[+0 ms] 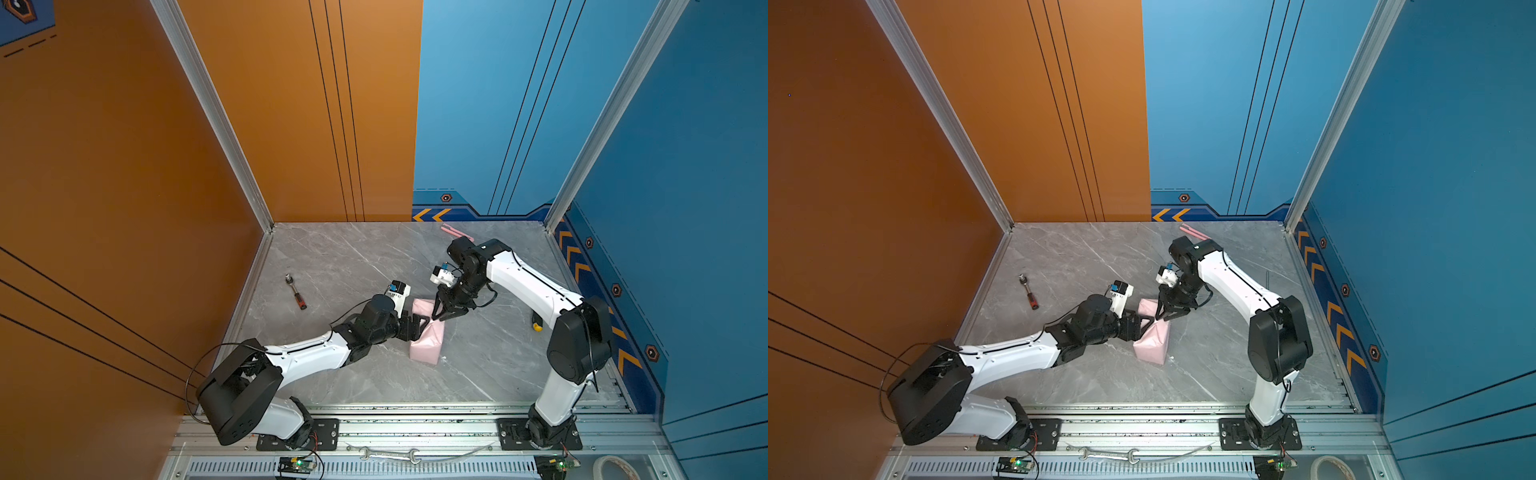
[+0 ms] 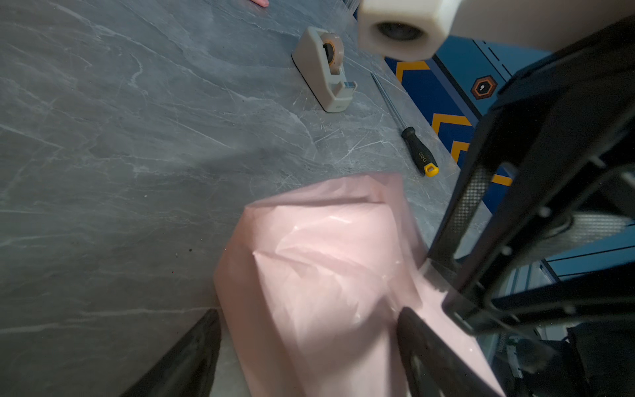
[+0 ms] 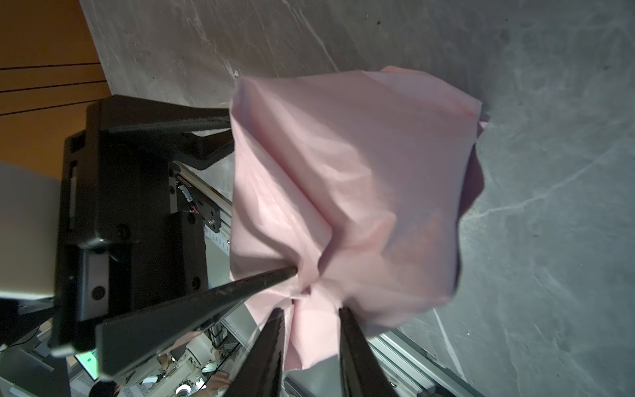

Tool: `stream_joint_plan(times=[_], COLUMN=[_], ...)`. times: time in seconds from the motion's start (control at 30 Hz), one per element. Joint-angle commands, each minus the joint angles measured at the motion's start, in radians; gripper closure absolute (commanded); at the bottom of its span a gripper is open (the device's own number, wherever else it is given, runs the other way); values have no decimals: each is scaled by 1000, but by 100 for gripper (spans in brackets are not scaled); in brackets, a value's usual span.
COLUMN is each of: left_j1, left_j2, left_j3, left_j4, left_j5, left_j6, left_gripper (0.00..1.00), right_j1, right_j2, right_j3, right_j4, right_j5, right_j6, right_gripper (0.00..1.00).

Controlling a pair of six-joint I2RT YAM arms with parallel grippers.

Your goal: Wrap the gift box in paper

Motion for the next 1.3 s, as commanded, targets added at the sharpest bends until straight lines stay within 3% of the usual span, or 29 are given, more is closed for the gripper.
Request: stream_joint_plan(times=[0.0,0.47,0.8,1.27], left_j1=[6,8,15,20], left_j2=[23,4,-50,-125], left_j3=[-18,-31,-67,-113], left_j4=[-155,-143,-71,94], left_j5=[-63,-59,-33,31], left_j6=[40,40,56,143], left_gripper=[19,20,19,17], right_j1=[15,97,149,179], right_j2=[43,88,148,187], right_j3=[26,94,118,129], right_j4=[-52,-106,-127,-127], right_j5=[158,338,413,426], right_j6=[29,117,185,218], right_gripper=[69,65,71,75])
